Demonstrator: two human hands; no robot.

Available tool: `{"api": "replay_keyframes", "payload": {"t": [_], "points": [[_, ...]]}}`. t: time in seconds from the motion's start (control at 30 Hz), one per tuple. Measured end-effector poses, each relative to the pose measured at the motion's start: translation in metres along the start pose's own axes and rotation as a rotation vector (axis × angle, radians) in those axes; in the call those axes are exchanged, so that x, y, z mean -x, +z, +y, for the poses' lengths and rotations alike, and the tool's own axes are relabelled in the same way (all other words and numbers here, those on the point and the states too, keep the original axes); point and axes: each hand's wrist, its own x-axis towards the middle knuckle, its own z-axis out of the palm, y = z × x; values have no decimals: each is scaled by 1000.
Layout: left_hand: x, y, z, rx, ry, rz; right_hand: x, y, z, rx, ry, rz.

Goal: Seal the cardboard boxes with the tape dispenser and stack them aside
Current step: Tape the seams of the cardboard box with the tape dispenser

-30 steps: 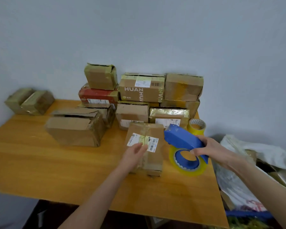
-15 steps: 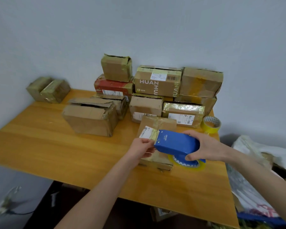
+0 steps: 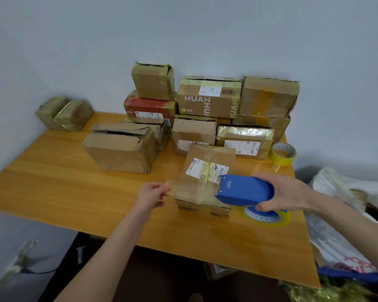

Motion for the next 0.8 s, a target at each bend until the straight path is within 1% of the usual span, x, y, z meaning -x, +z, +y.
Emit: {"api": "replay_keyframes", "payload": {"t": [0.07, 0.23, 0.37, 0.57, 0.8], "points": [[-4, -9, -9, 0, -23, 52, 9, 1, 15, -26, 44, -12], [-11, 2, -24, -78, -19, 72, 18, 8, 33, -64, 104, -41], [-15, 8, -32, -152, 11, 85, 16, 17, 36, -52, 115, -54], [-22, 9, -39, -183, 1, 104, 9, 30, 38, -21, 140, -31], [-28, 15, -44, -240, -13, 114, 4, 36, 44, 16, 164, -57]]}}
